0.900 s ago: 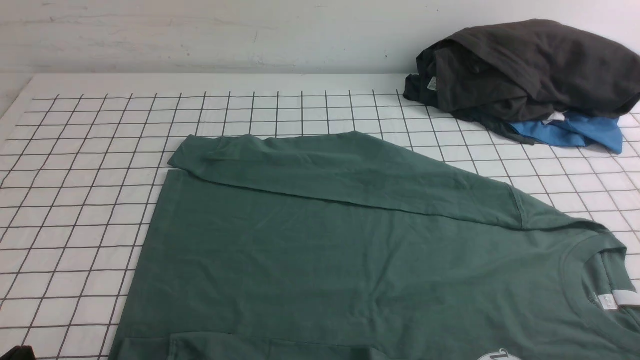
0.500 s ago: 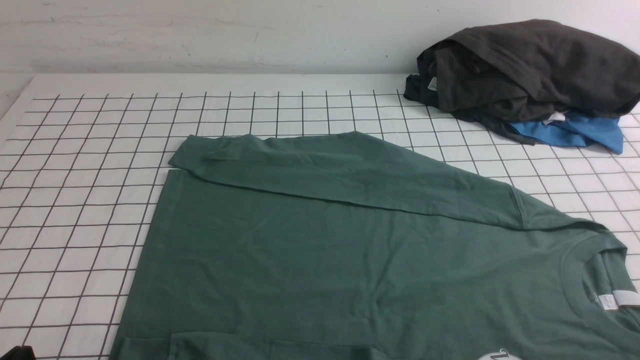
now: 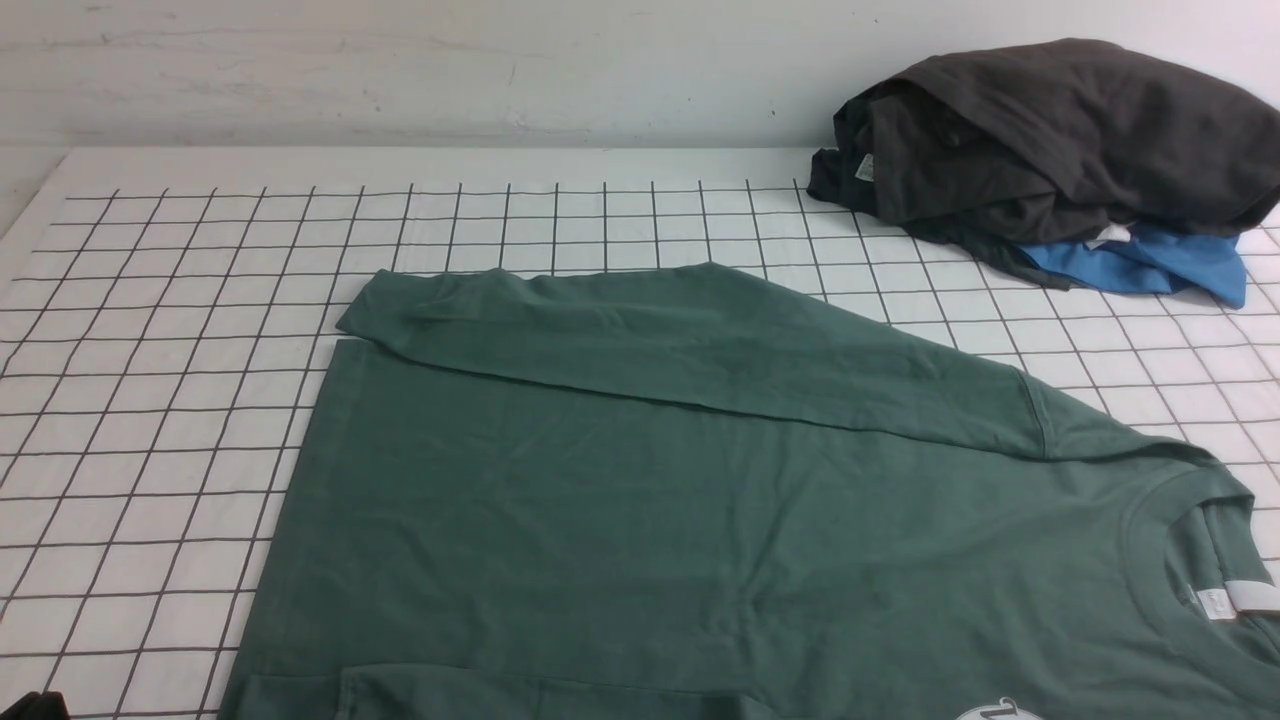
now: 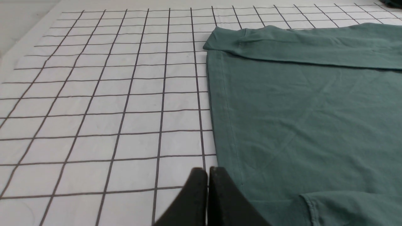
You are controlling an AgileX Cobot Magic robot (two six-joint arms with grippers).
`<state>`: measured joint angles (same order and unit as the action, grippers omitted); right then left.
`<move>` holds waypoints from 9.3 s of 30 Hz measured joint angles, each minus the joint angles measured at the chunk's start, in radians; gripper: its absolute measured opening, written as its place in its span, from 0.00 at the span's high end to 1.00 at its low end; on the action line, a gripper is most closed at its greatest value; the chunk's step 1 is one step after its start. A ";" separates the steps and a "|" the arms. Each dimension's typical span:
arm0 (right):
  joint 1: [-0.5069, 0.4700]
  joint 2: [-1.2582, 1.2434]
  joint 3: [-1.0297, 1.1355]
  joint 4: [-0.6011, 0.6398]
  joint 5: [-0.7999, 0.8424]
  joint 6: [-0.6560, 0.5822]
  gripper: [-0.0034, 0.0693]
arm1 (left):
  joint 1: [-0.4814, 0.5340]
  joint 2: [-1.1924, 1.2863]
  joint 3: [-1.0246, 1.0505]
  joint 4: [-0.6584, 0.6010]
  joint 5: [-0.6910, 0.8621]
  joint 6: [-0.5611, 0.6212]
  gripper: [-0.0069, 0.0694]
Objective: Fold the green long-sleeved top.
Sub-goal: Use the left arm to clamp the cuff closest to it, then use the left arm to drag and place the cuff at the centered position on the left edge of the fabric, then use the left arm to clamp the cuff farthest from it, then use the left arm to drag and drop the cuff onto the cuff closest to the left arm
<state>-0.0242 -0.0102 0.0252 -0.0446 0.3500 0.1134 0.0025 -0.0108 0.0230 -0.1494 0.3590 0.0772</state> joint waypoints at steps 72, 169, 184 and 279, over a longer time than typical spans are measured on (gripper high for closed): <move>0.000 0.029 -0.053 0.716 -0.143 0.005 0.97 | 0.000 0.198 -0.342 -0.708 0.192 0.376 0.92; 0.361 0.900 -0.708 0.345 0.703 -0.464 0.97 | -0.286 1.628 -0.859 0.012 0.497 0.138 0.62; 0.361 0.900 -0.708 0.345 0.676 -0.464 0.97 | -0.299 1.583 -1.061 0.012 0.594 0.138 0.87; 0.361 1.012 -0.849 0.179 0.714 -0.298 0.97 | -0.064 1.900 -1.750 -0.034 0.864 -0.077 0.90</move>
<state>0.3371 1.0018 -0.8239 0.1342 1.0641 -0.1851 -0.0618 1.8896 -1.7267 -0.1831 1.2234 0.0000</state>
